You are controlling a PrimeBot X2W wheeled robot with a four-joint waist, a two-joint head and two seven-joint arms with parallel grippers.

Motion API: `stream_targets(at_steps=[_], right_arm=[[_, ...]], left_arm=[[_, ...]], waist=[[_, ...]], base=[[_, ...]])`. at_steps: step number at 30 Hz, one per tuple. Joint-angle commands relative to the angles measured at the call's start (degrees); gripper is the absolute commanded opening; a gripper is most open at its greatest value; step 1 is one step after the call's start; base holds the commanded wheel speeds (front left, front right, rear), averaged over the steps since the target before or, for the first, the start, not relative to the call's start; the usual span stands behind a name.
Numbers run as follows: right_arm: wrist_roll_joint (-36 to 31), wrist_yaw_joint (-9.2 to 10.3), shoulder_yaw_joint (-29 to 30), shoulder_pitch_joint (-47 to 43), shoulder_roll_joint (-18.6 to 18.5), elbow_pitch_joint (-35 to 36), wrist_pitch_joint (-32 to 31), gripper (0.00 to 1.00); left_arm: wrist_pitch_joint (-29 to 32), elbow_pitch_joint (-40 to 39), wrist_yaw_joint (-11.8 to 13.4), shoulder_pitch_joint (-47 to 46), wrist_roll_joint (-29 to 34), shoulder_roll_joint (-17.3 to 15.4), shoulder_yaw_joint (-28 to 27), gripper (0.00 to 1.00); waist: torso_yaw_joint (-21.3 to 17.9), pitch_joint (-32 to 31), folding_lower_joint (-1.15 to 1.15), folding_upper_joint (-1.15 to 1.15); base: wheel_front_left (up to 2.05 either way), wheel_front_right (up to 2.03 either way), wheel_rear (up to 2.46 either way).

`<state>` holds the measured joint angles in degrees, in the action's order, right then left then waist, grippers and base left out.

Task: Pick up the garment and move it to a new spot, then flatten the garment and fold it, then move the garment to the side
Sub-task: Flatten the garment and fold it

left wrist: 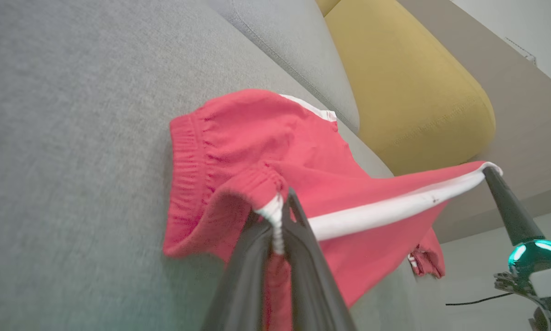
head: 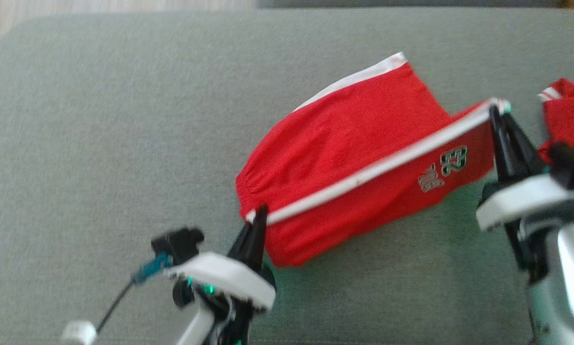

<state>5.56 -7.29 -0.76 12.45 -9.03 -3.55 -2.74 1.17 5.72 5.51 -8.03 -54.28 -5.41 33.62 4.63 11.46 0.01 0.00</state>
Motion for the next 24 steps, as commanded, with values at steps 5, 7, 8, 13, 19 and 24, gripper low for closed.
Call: stream_targets(at_steps=[5,7,8,13,19,24], right_arm=[[2.2,-0.20,-4.0,12.1,-3.7,-7.9,-2.5,0.00],[2.8,-0.20,-5.6,16.2,-4.8,-12.2,-3.0,0.00],[3.1,-0.20,-6.3,18.1,-5.2,-14.3,-3.1,0.00],[3.9,-0.20,-9.3,26.5,-6.6,-23.7,-2.4,0.00],[4.4,-0.20,-11.2,34.2,-6.7,-33.7,-0.7,0.00],[4.4,-0.20,-11.8,38.6,-6.0,-40.9,1.5,0.31]], left_arm=[[0.8,2.9,-0.4,-9.1,-0.7,0.8,-3.2,0.00],[0.8,4.5,-0.7,-11.6,-1.1,1.1,-3.6,0.00],[0.8,5.3,-0.8,-12.7,-1.3,1.3,-3.6,0.00],[0.5,8.4,-1.1,-17.3,-2.1,1.9,-3.5,0.00],[-0.6,11.5,-0.9,-20.9,-2.5,2.3,-2.4,0.00],[-1.4,13.4,-0.1,-22.6,-2.1,2.4,-0.9,0.20]], waist=[[3.5,5.2,-0.01,0.00],[4.1,6.4,-0.01,0.00],[4.4,7.0,-0.01,0.00],[5.6,9.4,-0.01,0.00],[6.6,10.8,-0.01,0.00],[6.9,11.0,-0.01,0.00]], base=[[0.00,0.00,0.00],[0.00,0.00,0.00],[0.00,0.00,0.00],[0.00,0.00,0.00],[0.00,0.00,0.00],[0.00,0.00,0.00]])
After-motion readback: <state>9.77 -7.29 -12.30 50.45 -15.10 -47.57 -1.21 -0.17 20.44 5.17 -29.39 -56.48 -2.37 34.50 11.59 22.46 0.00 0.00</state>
